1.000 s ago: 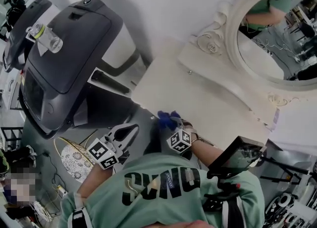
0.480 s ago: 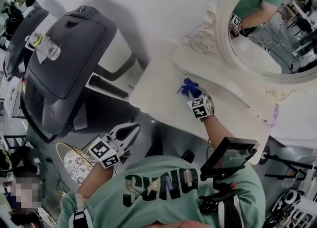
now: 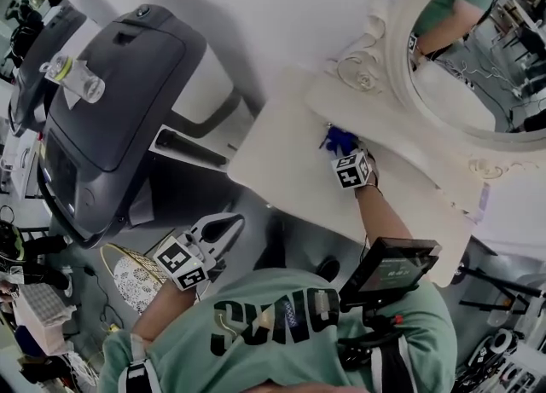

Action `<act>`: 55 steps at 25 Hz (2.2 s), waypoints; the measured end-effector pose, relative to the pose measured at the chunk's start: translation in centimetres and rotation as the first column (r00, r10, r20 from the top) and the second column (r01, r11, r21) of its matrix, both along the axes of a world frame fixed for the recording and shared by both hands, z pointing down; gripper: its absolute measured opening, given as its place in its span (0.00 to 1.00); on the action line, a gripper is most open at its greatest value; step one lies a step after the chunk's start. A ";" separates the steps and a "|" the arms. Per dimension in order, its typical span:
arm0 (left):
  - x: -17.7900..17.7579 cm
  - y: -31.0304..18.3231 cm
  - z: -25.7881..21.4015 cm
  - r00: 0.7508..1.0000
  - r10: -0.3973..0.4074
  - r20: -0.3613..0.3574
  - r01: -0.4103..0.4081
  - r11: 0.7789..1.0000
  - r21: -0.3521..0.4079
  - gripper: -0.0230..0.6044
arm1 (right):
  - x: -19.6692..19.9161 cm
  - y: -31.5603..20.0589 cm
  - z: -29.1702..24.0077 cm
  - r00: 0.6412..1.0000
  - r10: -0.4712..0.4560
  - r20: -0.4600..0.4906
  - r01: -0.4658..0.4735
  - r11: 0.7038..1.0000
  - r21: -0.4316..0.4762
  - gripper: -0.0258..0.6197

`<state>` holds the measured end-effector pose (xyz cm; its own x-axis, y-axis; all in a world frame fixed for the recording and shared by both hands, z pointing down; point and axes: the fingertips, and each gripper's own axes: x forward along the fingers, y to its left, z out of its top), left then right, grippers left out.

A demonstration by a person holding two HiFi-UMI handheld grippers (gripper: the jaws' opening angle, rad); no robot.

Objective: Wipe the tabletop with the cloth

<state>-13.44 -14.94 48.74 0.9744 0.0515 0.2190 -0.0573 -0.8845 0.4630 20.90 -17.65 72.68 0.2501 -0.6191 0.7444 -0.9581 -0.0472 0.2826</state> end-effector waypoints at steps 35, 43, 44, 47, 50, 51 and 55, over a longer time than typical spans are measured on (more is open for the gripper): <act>3.4 1.7 0.0 1.000 0.010 0.019 -0.009 1.000 -0.026 0.05 | 6.5 4.4 0.2 0.971 0.238 -0.028 -0.236 0.969 0.066 0.13; 4.3 2.4 -0.4 1.000 0.030 -0.004 -0.030 0.999 -0.029 0.05 | -14.5 10.9 -0.1 0.948 -0.308 0.081 0.307 0.951 0.025 0.13; 4.4 2.5 -0.5 0.999 0.032 -0.004 -0.032 0.999 -0.028 0.05 | -17.4 12.5 -0.2 0.927 -0.355 0.125 0.353 0.935 0.034 0.13; 4.7 2.9 -0.5 0.999 0.041 -0.004 -0.041 0.999 -0.025 0.05 | -22.5 15.4 -0.2 0.882 -0.434 0.184 0.431 0.900 0.057 0.13; 5.2 3.6 -0.6 0.998 0.057 -0.004 -0.057 0.998 -0.024 0.05 | -23.1 15.8 -0.1 0.864 -0.461 0.202 0.459 0.886 0.061 0.13; 5.4 3.9 -0.6 0.998 0.061 -0.005 -0.062 0.998 -0.024 0.05 | -22.8 15.7 -0.2 0.858 -0.470 0.205 0.467 0.882 0.068 0.13; 5.9 4.6 -0.9 0.997 0.075 -0.010 -0.075 0.997 -0.022 0.05 | -14.1 13.4 -0.8 0.939 -0.292 0.181 0.273 0.954 0.121 0.13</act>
<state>-7.58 -10.34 47.79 0.9695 0.1293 0.2083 0.0129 -0.8754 0.4832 6.76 -4.26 71.90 -0.0890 -0.7116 0.6969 -0.9715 0.2163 0.0968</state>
